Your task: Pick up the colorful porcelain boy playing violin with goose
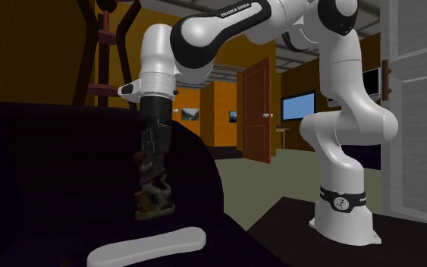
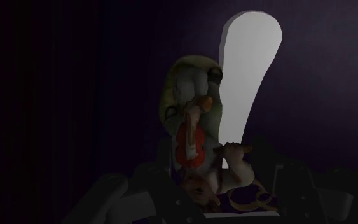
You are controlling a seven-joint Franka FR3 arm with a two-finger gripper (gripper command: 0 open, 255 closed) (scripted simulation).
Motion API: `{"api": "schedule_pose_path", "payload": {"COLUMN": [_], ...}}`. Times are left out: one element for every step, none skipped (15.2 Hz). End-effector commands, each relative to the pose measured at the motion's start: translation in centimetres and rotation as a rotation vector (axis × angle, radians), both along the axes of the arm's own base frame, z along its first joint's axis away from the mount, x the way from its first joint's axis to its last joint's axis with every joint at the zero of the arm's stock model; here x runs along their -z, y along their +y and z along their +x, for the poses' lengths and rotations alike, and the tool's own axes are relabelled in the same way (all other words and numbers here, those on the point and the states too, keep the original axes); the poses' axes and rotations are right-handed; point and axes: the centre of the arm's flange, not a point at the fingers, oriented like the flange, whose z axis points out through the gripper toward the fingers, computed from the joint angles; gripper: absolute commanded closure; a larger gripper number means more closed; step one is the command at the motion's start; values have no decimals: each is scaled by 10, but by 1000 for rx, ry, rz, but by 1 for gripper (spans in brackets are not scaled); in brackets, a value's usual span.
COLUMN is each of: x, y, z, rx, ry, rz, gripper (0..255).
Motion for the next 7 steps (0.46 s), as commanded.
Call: {"api": "schedule_pose_path", "payload": {"x": [-11, -16, -21, -27, -32, -33, -33], "y": [0, 0, 0, 0, 0, 0, 0], "z": [-1, -1, -1, -1, -1, -1, -1], "rx": [0, 0, 0, 0, 0, 0, 0], "ry": [0, 0, 0, 0, 0, 0, 0], "rz": [0, 0, 0, 0, 0, 0, 0], "gripper": [255, 255, 255, 255, 255, 255, 255]}}
